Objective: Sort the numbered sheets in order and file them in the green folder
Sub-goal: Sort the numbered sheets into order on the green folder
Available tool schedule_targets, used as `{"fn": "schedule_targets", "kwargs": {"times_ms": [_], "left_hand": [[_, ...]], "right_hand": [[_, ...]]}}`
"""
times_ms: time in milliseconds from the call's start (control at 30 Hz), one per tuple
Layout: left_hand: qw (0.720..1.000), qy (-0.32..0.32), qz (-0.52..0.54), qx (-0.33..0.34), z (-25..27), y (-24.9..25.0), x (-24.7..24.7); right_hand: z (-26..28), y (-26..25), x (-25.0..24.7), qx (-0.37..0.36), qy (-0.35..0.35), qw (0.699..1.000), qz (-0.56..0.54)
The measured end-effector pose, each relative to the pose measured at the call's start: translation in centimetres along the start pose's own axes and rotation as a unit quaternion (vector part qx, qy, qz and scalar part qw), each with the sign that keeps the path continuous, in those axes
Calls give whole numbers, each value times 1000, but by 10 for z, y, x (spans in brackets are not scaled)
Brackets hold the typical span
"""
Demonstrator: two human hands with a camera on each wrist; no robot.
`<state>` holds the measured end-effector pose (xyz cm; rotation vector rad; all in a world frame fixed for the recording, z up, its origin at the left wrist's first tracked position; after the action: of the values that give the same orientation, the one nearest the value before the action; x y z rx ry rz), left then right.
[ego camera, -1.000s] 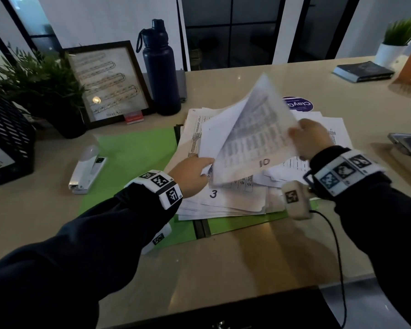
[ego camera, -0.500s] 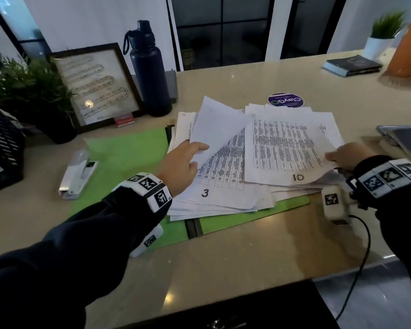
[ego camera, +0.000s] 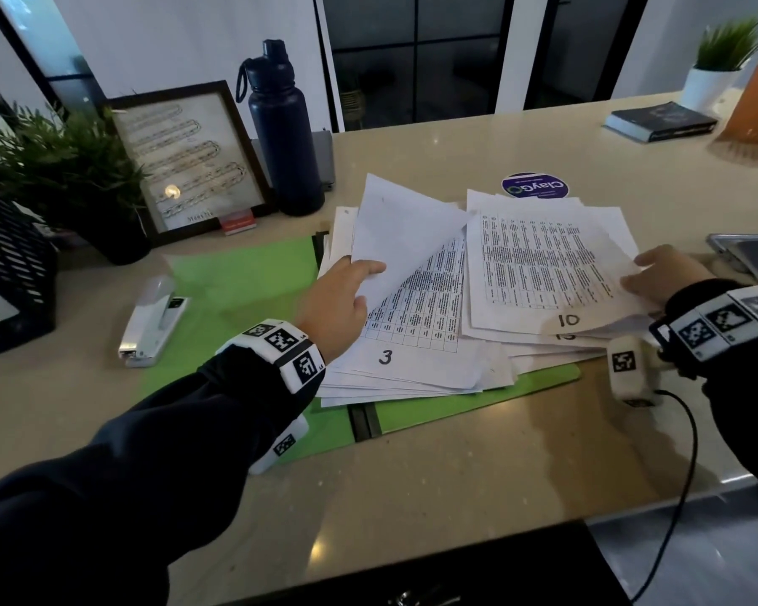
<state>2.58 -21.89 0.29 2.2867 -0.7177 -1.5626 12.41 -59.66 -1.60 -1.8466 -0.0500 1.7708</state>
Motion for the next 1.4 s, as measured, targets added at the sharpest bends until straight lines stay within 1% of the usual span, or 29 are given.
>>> {"fn": "schedule_targets", "kwargs": {"times_ms": [67,100,133,167,200,267,300,333,367,433,500,567,633,700,767,833,933,1033,1100,1133,1200,1267,1333,1400], "left_hand": [[1000,5,1,-5,0,1,-2],[1000,10,-1,-5,0,3,-3],[1000,14,-7,-4,0,4,-4],[1000,15,-15,-1,-1,5,-5],[1000,11,-27,6,-1,6,-5],[998,-25,-57,28,0,10,0],[996,-54,-66,41,1,12,4],[992,-92,-73,50,4,13,10],[985,-138,-86,58,7,13,17],[963,-231,-120,70,14,10,30],[943,-297,-132,78,19,9,38],[934,-320,-121,103,21,11,41],[931,-333,-83,123,22,12,43],[923,-365,-39,114,26,11,45],[914,-393,-22,95,29,9,46],[927,-368,-27,71,26,8,44],[956,-282,-65,36,15,-2,41],[976,-210,-59,-9,8,-9,33],[981,-175,-67,-45,5,-13,27],[980,-175,-75,-56,5,-15,26],[969,-218,-101,-52,7,-20,31],[955,-270,-125,-10,12,-18,39],[939,-318,-125,42,17,-13,46],[932,-341,-102,71,21,-6,48]], "right_hand": [[14,-14,-12,-42,71,996,38],[22,-26,-14,-78,91,992,48],[36,-42,-12,-114,84,989,39],[50,-57,-5,-141,39,989,3],[68,-71,8,-152,-38,987,-47],[104,-92,41,-139,-214,959,-126],[120,-98,55,-128,-278,942,-137],[130,-101,66,-126,-311,933,-127],[135,-102,73,-133,-319,932,-108],[139,-102,80,-144,-310,936,-82],[140,-104,81,-155,-306,935,-84],[140,-107,82,-169,-302,934,-92],[140,-111,81,-188,-288,933,-101],[140,-113,79,-214,-263,938,-73],[138,-114,79,-221,-252,941,-36],[136,-113,82,-199,-260,945,-23],[135,-107,86,-148,-284,946,-45],[137,-99,85,-57,-295,934,-191],[136,-95,84,-30,-288,928,-233],[136,-94,84,-31,-291,927,-235],[139,-95,86,-46,-311,923,-222],[139,-99,87,-77,-307,926,-205],[140,-105,84,-112,-282,933,-195],[143,-114,80,-121,-270,923,-245]]}}
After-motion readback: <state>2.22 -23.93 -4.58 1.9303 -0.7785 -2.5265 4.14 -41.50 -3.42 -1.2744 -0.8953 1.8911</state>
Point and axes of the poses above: each hand's wrist, its own z-axis away from the middle knuckle, its own x-axis out of the palm, y = z × x, the point moved 6 cm from there along -z, towards the middle knuckle, and after that the axes turned 6 degrees about y, right-handed, at the moved point
